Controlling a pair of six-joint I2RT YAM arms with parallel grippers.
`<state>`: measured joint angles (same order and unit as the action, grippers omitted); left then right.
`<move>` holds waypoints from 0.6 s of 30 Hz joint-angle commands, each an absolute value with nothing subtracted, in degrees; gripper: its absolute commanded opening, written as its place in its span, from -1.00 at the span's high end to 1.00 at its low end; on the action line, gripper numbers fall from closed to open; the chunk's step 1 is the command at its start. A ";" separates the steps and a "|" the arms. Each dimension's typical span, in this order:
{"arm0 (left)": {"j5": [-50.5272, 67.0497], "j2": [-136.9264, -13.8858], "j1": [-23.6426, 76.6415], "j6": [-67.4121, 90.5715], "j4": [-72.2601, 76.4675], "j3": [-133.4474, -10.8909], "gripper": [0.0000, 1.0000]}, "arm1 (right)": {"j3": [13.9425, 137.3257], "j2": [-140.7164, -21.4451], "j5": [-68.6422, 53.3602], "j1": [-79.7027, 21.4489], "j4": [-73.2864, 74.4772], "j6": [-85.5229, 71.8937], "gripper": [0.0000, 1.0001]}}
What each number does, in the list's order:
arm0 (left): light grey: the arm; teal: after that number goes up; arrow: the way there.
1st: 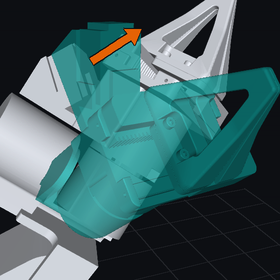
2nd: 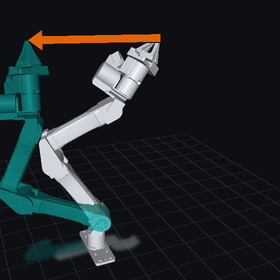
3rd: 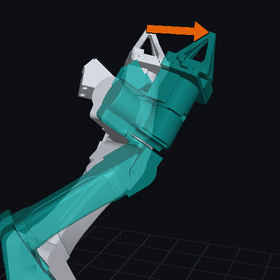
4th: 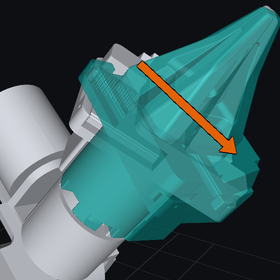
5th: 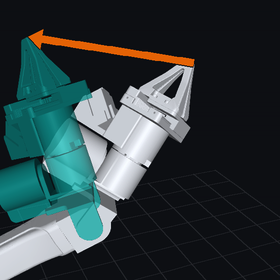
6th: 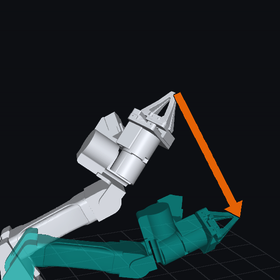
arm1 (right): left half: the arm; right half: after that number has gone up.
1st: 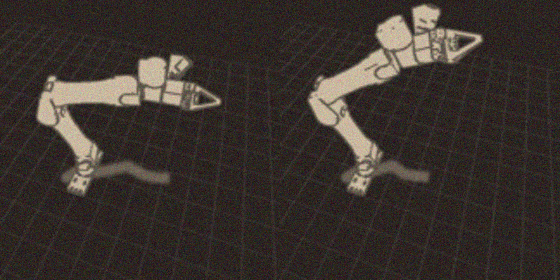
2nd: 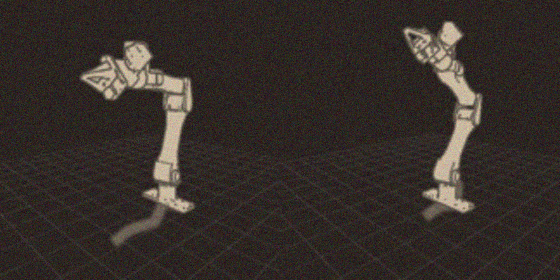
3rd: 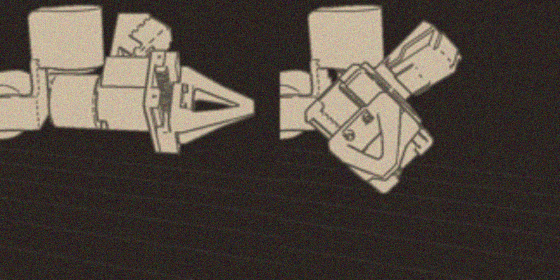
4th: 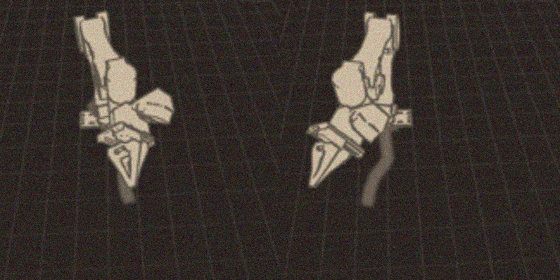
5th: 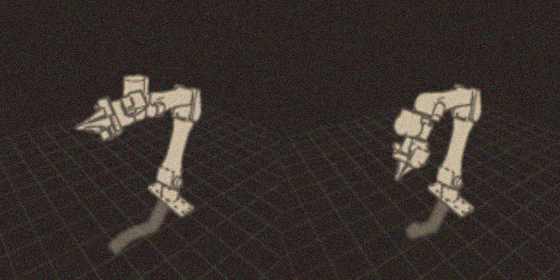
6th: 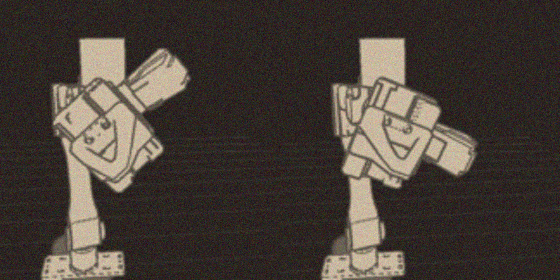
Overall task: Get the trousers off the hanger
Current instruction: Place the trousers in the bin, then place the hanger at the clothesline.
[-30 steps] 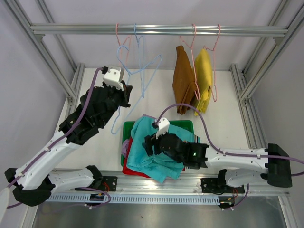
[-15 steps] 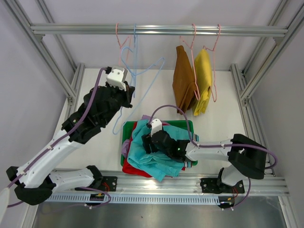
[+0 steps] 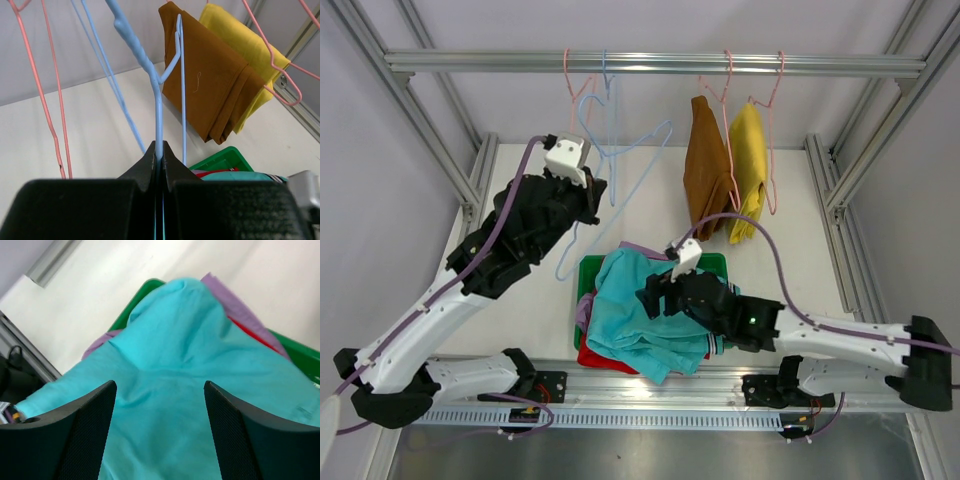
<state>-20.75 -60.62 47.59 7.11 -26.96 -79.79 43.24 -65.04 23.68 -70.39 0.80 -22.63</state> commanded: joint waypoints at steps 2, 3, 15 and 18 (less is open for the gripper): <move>-19.95 -63.63 47.20 8.35 -28.56 -86.47 0.99 | 40.88 -56.88 27.86 -71.19 7.46 -22.67 -0.49; -19.95 -64.24 47.20 8.44 -28.74 -87.70 0.99 | 40.09 -55.82 28.38 -71.37 7.99 -23.11 -0.50; -24.87 -84.00 46.50 5.54 -37.96 -109.85 0.99 | 29.80 -45.80 27.78 -71.54 9.32 -26.89 -0.51; -25.75 -87.87 45.44 4.57 -38.40 -114.42 0.99 | 28.48 -45.53 27.07 -71.46 8.79 -27.16 -0.51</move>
